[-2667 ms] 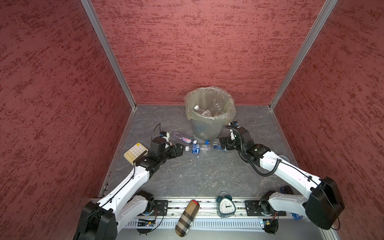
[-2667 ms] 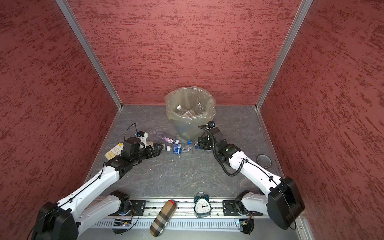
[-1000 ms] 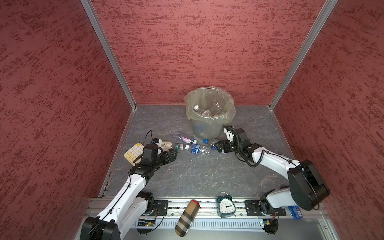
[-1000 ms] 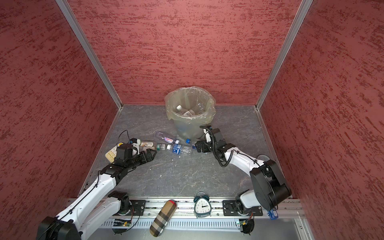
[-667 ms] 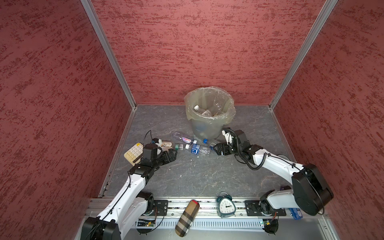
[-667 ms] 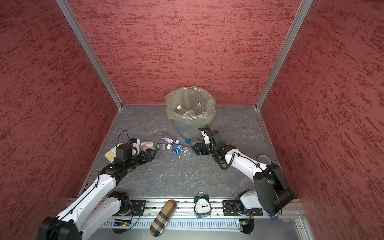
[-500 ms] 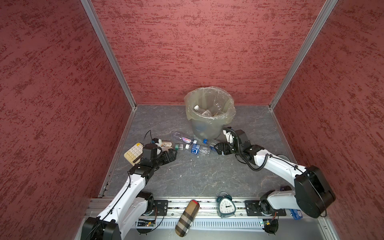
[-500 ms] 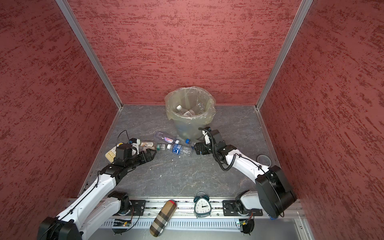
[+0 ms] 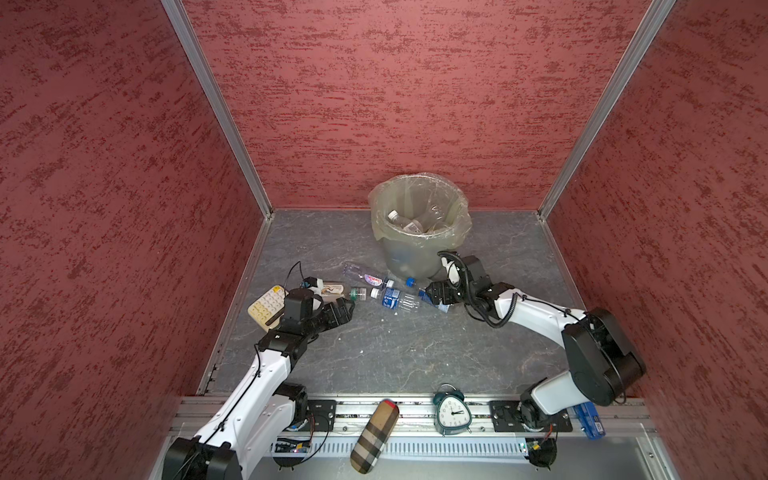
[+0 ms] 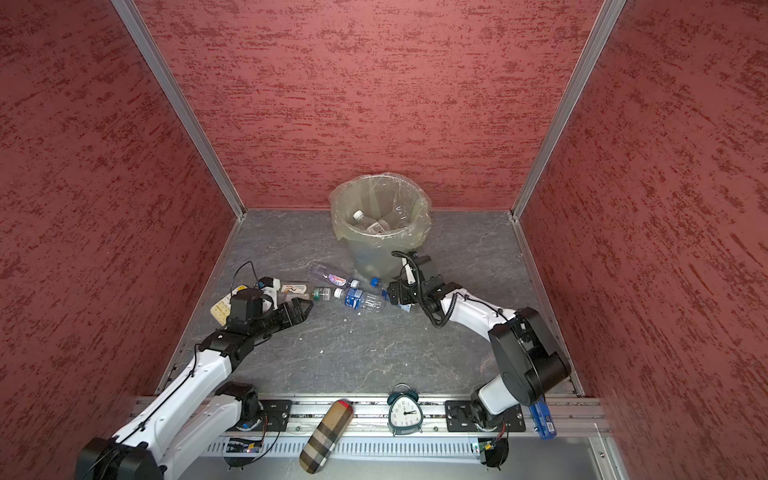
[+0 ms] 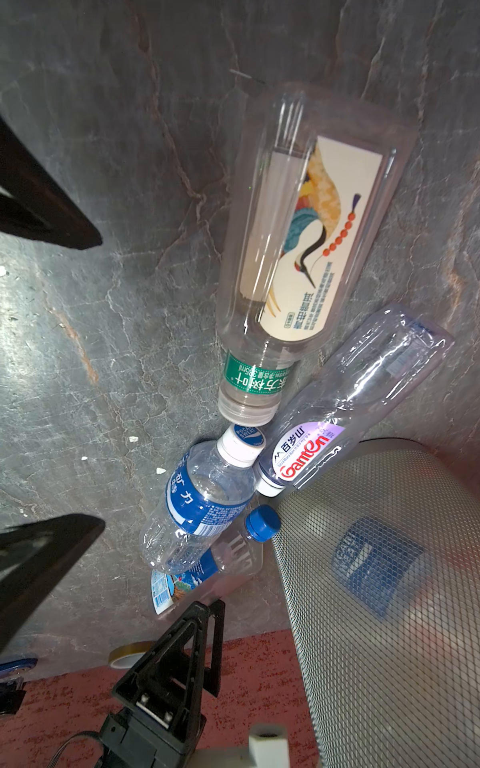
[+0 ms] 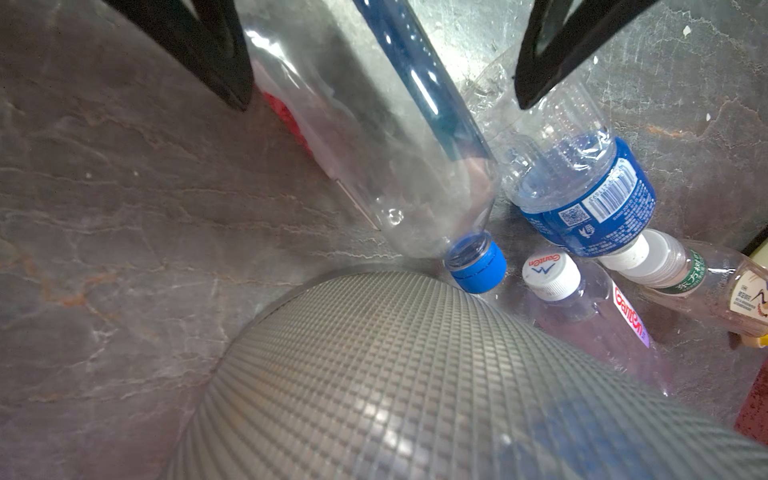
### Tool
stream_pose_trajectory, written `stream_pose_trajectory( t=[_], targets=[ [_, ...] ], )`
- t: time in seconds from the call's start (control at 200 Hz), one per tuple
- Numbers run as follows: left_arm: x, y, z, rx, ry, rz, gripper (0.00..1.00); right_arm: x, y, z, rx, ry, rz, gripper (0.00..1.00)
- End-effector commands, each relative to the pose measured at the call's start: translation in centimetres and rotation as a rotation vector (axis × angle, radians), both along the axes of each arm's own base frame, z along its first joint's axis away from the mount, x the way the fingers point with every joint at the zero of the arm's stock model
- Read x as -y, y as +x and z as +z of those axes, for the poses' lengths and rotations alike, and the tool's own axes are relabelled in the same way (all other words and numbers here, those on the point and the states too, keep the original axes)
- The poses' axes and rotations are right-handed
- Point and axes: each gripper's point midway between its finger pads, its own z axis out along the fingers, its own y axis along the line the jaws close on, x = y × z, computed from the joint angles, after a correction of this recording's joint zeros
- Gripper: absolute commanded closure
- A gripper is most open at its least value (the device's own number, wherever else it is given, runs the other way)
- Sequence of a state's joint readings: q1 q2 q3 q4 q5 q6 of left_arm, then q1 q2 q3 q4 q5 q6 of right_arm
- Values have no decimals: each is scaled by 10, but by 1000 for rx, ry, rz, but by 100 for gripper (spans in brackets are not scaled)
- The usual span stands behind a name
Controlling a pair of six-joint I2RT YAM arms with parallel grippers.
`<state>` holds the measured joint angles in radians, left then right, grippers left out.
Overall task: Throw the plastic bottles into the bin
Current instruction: 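Lower the right gripper onto the blue-capped clear bottle and close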
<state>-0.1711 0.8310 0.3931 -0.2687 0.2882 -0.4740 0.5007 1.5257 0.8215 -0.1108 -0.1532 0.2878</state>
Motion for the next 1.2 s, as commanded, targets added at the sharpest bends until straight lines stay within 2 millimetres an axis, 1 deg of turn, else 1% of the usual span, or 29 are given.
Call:
stream_pose_trajectory(
  t=[0.0,0.145,0.326,0.331,0.341,0.406,0.461,0.516,0.546,0.556,0.576,0.706,0.917,1.007,1.192],
  targets=[
    [1,2,2,24,0,-16,0,-11,-10,4,13,25,41,1],
    [2,3,1,19,-1,-23,1,-20,-31,0,-13,39,83,1],
    [3,3,0,11,-3,-31,0,-27,-50,-9,-48,20,106,1],
    [3,3,0,11,-3,-31,0,-28,-49,-4,-36,27,106,1],
    [3,3,0,12,-3,-31,1,-28,-50,0,-28,32,107,1],
    [3,3,0,12,-3,-31,1,-29,-52,2,-19,12,100,1],
    [3,3,0,10,-3,-30,1,-29,-51,2,-17,-10,92,3],
    [4,4,0,11,-4,-33,0,-29,-48,2,-24,-33,83,9],
    [4,4,-1,9,-4,-31,0,-30,-46,5,-17,-41,78,10],
    [4,4,0,10,-4,-32,0,-29,-46,-2,-33,-57,77,11],
    [4,4,-1,9,-4,-33,0,-29,-45,-5,-38,-71,72,12],
    [4,4,-1,9,-3,-34,0,-23,-33,-9,-26,-146,47,16],
    [4,4,-1,8,-4,-33,0,-27,-21,-13,-18,-198,68,17],
    [4,4,0,10,-3,-33,0,-30,-17,-13,-11,-208,80,20],
    [3,3,-1,10,-3,-31,0,-25,-12,-19,-5,-268,81,22]
  ],
)
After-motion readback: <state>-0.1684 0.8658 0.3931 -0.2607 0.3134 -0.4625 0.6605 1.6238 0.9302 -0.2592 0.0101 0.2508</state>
